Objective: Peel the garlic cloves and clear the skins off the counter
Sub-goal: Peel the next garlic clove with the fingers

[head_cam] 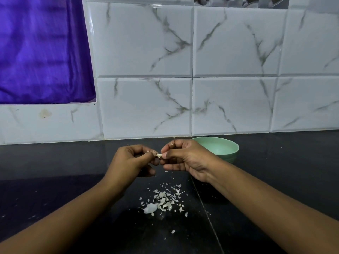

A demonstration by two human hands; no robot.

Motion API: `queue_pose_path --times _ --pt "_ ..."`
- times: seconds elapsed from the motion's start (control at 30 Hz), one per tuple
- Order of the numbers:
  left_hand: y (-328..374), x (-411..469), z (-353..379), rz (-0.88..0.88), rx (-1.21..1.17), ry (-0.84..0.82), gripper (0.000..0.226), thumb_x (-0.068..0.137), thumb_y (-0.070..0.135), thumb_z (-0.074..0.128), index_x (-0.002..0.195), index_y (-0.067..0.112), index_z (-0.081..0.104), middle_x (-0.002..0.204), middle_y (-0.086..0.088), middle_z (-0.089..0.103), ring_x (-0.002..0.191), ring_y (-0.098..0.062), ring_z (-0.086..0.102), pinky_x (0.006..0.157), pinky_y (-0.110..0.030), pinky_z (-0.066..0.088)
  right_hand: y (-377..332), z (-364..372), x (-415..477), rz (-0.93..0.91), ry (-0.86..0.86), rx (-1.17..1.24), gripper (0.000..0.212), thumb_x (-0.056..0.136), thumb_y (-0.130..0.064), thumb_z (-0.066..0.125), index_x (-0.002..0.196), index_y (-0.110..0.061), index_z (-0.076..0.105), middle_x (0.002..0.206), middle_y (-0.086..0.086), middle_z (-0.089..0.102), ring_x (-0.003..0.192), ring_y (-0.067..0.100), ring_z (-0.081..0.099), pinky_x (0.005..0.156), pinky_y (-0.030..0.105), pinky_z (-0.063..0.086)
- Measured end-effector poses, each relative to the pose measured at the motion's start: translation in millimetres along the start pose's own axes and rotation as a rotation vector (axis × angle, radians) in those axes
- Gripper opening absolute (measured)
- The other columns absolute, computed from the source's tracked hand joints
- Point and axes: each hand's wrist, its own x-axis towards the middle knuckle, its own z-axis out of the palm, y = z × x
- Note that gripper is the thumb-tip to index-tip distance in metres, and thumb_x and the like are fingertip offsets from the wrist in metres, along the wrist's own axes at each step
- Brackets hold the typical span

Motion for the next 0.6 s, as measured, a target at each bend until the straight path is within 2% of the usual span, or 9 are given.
queue_pose_path --times 0.1,0.23,0.37,0.6 --pt "3.1 -1.1 2.1 -0.092 -0.109 -0.021 0.021 0.092 0.007 0.054 0.077 0.01 0.068 0.068 -0.007 0.07 0.046 -0.014 0.06 0.048 -0.023 0.052 -0.2 -1.5 0.2 -0.014 0.005 -0.004 0.017 0.083 0.008 0.062 0.076 -0.008 0.06 0.072 0.005 0.063 0.061 0.01 0.066 0.058 0.021 0.057" --pt "4.8 -0.5 2.0 -0.153 -0.152 -0.058 0.015 0.086 0.017 0.063 0.075 0.01 0.07 0.071 -0.006 0.071 0.047 -0.014 0.061 0.048 -0.021 0.052 0.9 -2.2 0.4 -0.058 0.016 -0.05 0.016 0.082 0.007 0.064 0.077 -0.008 0.062 0.074 0.003 0.063 0.068 0.012 0.066 0.06 0.021 0.057" --pt "3.2 0.7 0.0 -0.16 -0.135 -0.075 0.013 0.086 0.012 0.063 0.076 0.01 0.07 0.071 -0.007 0.072 0.049 -0.013 0.062 0.048 -0.021 0.052 1.0 -1.3 0.0 -0.108 0.026 -0.127 0.018 0.08 0.008 0.065 0.077 -0.009 0.062 0.072 0.002 0.064 0.067 0.012 0.066 0.065 0.023 0.058" --pt "4.0 -0.2 -0.8 -0.116 -0.106 -0.08 0.019 0.089 0.006 0.059 0.075 0.01 0.07 0.07 -0.007 0.072 0.051 -0.012 0.063 0.053 -0.024 0.054 0.6 -1.2 0.0 -0.126 0.046 -0.136 0.019 0.08 0.009 0.064 0.075 -0.009 0.063 0.068 0.004 0.064 0.064 0.01 0.065 0.065 0.022 0.057"
